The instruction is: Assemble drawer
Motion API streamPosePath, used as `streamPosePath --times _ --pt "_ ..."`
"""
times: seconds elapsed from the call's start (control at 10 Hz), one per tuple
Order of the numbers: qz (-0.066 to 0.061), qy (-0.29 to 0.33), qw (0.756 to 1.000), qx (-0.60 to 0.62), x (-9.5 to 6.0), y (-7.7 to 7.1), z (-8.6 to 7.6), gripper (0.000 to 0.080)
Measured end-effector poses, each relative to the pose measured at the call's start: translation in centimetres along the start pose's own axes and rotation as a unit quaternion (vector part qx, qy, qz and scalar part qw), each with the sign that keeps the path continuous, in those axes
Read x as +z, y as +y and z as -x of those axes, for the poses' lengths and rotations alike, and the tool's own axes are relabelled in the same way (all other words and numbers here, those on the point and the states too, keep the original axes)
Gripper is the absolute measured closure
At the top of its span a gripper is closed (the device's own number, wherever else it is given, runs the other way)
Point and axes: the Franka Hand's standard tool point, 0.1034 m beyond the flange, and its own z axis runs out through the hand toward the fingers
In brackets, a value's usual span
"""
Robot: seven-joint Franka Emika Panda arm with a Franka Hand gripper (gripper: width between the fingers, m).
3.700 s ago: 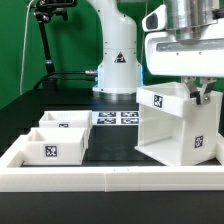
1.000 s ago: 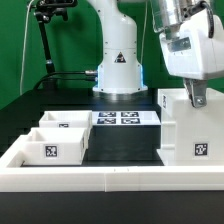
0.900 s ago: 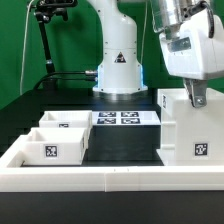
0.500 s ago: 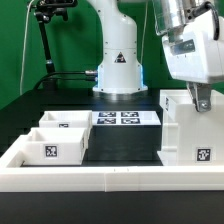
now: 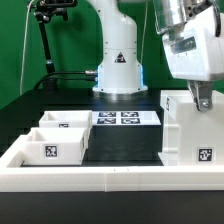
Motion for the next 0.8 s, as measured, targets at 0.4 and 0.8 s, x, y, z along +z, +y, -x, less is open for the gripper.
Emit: streamPosePath --times 0.4,0.8 --pt "0.000 0.000 1.000 -0.010 0.05 0.03 0.05 0.0591" --pt "0.000 0.000 1.000 -0.022 0.08 0.05 0.24 0.0176"
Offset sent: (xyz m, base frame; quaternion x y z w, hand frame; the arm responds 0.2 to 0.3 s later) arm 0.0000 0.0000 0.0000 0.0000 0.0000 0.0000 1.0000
